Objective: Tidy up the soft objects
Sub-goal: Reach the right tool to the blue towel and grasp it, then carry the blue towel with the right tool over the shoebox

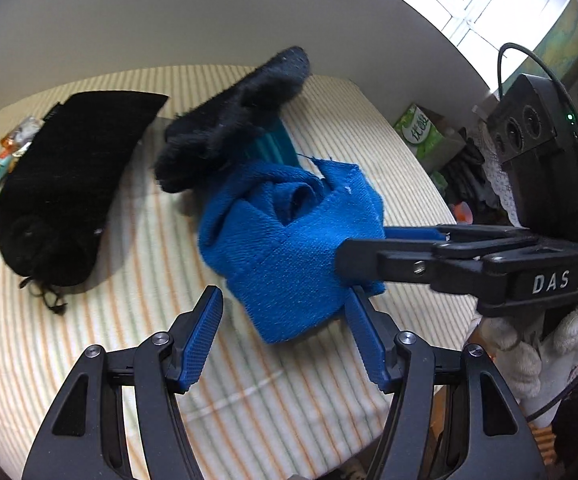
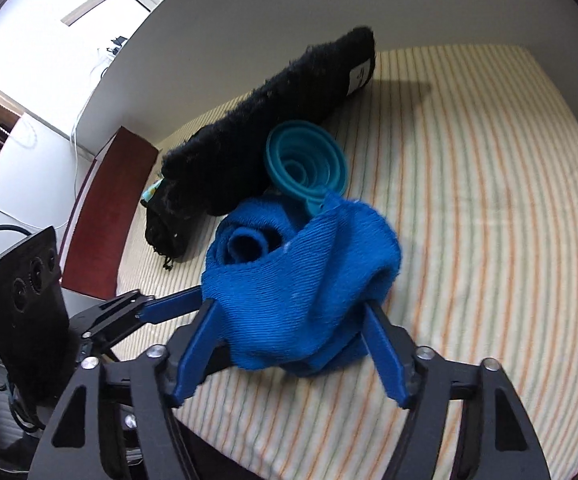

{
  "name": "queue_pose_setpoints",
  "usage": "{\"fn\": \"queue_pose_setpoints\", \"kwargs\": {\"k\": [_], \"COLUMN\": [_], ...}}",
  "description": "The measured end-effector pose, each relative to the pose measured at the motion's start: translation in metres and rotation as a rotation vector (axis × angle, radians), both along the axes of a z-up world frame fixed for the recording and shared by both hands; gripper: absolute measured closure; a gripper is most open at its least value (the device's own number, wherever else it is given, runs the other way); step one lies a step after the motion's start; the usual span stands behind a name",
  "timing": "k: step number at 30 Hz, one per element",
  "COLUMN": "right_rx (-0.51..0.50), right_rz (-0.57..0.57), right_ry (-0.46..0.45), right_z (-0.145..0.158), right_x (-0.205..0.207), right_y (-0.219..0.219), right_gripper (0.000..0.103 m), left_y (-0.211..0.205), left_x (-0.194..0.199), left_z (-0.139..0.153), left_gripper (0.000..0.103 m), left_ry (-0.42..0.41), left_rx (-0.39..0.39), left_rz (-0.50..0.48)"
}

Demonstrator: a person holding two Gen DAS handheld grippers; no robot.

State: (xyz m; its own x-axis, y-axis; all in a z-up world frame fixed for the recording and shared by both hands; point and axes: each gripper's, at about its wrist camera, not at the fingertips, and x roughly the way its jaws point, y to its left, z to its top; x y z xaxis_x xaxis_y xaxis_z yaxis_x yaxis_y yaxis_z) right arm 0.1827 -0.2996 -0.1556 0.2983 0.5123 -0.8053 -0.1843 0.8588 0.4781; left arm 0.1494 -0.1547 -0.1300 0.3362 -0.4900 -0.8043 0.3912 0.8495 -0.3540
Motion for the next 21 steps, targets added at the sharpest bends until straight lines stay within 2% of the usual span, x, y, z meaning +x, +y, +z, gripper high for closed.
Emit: {"fn": "queue_pose_setpoints", "kwargs": {"k": [2, 3, 8, 10, 15, 21], "right_rx": [0.008, 0.011, 0.018, 0.013, -0.027, -0.019], "right_rz": [0.005, 0.01, 0.027, 0.032, 0.051, 0.064], "right_ry": [0.017, 0.022, 0.012, -0.007, -0.065, -0.116], "right_z": [-0.003, -0.004, 0.0, 0.006, 0.025, 0.046], "right_x": [0.0, -0.001, -0.01, -0.016, -0.029, -0.041], "right_y": [0.003, 0.004, 0.012, 0.017, 0.033, 0.044], "right_gripper": [0.06, 0.065, 0.083, 0.083, 0.084, 0.084], "left_y": [-0.003, -0.004, -0.01, -0.012, -0.007, 0.014], "left_x": [0.0, 0.0, -0.007, -0.01, -0.02, -0.03], "left_z": [-0.001, -0.002, 0.002, 0.005, 0.018, 0.037], "left_gripper": [0.049, 0.058, 0.069, 0.075, 0.077, 0.078], "left_ry": [0.005, 0.006, -0.023, -0.04, -0.088, -0.148], "left_rx": [-0.016, -0.021, -0.013, -0.022, -0.039, -0.06], "left_rz": [-0.015, -0.023, -0.054, -0.062, -0.075, -0.063]}}
